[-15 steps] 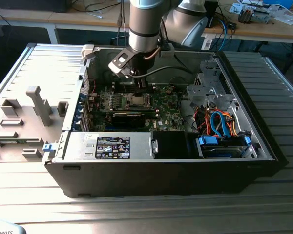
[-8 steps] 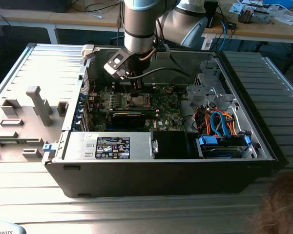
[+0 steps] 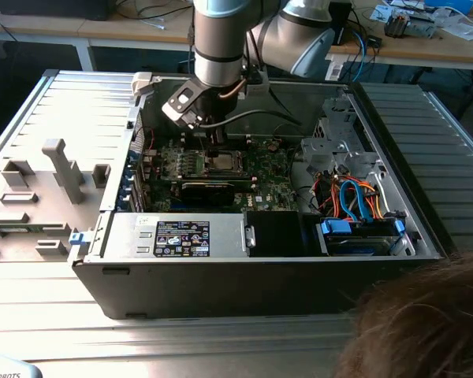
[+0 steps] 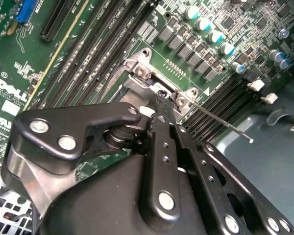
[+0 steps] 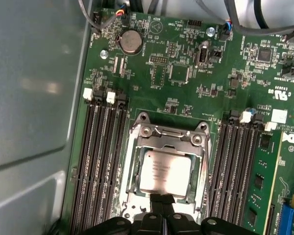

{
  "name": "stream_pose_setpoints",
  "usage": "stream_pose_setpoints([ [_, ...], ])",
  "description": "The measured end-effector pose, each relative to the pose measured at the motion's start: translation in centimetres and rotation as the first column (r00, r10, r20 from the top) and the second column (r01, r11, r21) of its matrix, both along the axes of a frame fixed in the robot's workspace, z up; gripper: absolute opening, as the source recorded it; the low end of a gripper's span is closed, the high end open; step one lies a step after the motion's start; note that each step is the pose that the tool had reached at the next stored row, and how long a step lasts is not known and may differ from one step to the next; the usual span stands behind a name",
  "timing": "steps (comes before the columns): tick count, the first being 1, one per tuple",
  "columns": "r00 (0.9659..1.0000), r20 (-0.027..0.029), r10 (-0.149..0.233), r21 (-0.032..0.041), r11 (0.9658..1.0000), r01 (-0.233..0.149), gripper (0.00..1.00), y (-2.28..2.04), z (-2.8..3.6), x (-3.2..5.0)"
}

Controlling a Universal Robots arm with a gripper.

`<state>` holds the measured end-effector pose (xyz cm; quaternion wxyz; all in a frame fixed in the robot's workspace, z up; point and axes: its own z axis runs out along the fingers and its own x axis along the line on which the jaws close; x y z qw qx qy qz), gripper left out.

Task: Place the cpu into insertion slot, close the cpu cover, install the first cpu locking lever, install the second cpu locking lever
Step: 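Close the cpu cover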

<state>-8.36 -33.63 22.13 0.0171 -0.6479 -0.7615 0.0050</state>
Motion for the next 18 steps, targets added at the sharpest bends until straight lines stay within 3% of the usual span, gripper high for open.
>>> stream_pose_setpoints([
  [13,1.0000,0.0000,0.000,0.0000,1.0000,0.000,0.11,0.00,-0.49,-0.85],
  [16,1.0000,-0.0001,0.000,-0.0001,1.0000,0.000,0.11,0.00,-0.54,-0.77],
  [18,1.0000,-0.0002,0.000,-0.0001,1.0000,0.000,0.11,0.00,-0.55,-0.16],
])
